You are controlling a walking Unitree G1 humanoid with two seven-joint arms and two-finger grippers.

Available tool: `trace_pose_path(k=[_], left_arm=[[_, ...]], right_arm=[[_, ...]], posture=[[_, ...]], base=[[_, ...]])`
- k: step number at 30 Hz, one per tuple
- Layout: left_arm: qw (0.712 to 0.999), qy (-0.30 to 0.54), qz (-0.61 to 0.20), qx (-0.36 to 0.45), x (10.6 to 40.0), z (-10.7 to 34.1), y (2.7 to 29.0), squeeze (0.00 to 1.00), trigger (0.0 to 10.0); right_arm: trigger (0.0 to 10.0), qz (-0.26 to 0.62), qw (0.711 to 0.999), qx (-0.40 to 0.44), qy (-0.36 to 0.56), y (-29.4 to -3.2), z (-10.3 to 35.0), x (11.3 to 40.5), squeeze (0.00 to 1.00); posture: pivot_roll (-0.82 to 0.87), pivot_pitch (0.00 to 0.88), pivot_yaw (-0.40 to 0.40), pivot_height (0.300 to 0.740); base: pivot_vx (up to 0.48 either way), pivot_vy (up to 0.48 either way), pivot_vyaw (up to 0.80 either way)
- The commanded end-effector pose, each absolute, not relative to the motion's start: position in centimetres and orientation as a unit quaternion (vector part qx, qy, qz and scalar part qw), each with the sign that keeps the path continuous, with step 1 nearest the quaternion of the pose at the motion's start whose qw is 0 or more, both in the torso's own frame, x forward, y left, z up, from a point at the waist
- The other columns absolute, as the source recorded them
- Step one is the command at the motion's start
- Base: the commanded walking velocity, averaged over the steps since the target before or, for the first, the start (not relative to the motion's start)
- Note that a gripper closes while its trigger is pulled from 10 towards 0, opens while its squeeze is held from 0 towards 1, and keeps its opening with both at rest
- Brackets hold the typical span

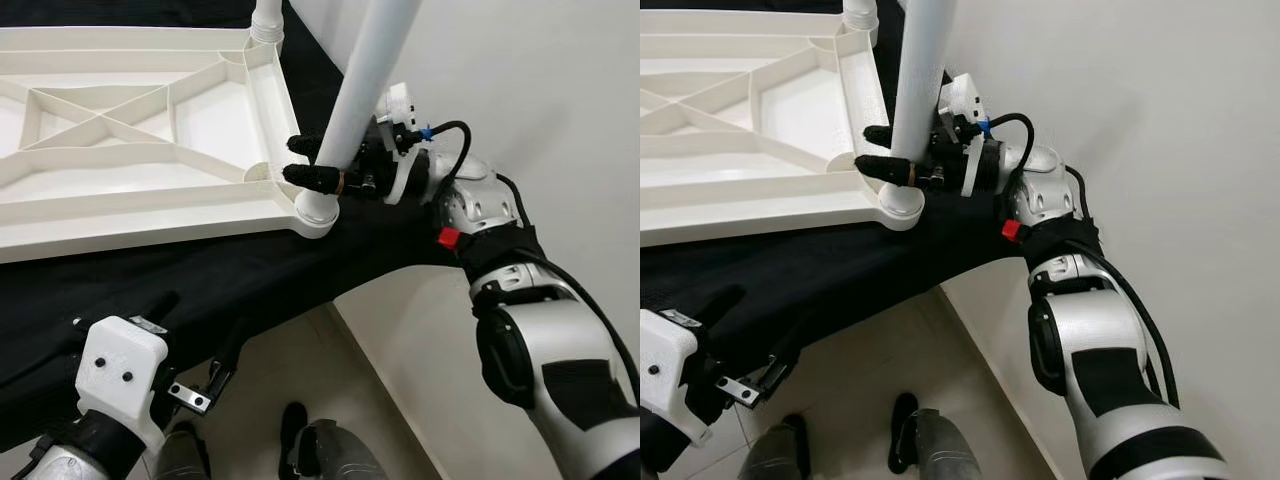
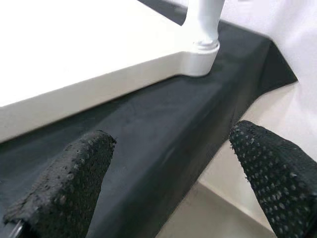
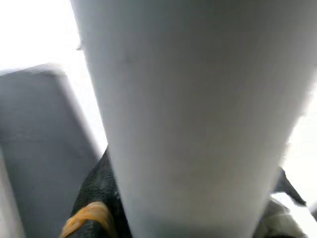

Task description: Building children table

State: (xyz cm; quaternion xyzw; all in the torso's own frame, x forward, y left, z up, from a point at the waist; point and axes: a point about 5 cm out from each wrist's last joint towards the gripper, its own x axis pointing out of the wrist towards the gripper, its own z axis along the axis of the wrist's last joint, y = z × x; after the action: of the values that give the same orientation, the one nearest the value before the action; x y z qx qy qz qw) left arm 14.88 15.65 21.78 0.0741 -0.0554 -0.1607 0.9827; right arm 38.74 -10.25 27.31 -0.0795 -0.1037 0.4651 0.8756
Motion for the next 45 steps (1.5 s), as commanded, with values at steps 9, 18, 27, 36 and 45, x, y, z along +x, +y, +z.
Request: trace_pose_path(k=[9,18,27,36,45], left_arm=[[0.979,-0.065,-0.187,0.055,15.6,22.1,14.4,0.0,10.0],[0.98,-0.055,-0.176,0.069,15.5,22.1,14.9,0.0,10.0],[0.985,-0.01,-0.165,0.057,14.3,20.4,15.0,0.0,10.0],[0.988,-0.002,-0.142,0.055,13.3,20.0,15.9,0.0,10.0],[0.989,-0.006,-0.137,0.057,13.0,20.0,16.0,0.0,10.0]], right_arm=[[0.0,0.201,0.976,-0.082,0.026,-8.5,17.4,34.7,0.0],[10.0,0.329,0.943,-0.035,-0.026,-3.0,21.2,36.1,0.0],[10.0,0.624,0.776,-0.046,-0.073,-6.9,25.3,34.6,0.48],[10.0,0.645,0.757,-0.069,-0.078,-9.7,28.6,37.3,0.0],[0.0,0.707,0.7,-0.078,-0.058,-10.5,29.5,37.1,0.0]], posture=[[0.16,0.212,-0.197,0.74],[0.18,0.259,-0.202,0.74],[0.18,0.327,-0.205,0.74],[0.21,0.398,-0.217,0.74],[0.22,0.391,-0.225,0.74]], base=[[0.0,0.0,0.0],[0.0,0.0,0.0],[0.0,0.0,0.0],[0.0,0.0,0.0],[0.0,0.0,0.0]])
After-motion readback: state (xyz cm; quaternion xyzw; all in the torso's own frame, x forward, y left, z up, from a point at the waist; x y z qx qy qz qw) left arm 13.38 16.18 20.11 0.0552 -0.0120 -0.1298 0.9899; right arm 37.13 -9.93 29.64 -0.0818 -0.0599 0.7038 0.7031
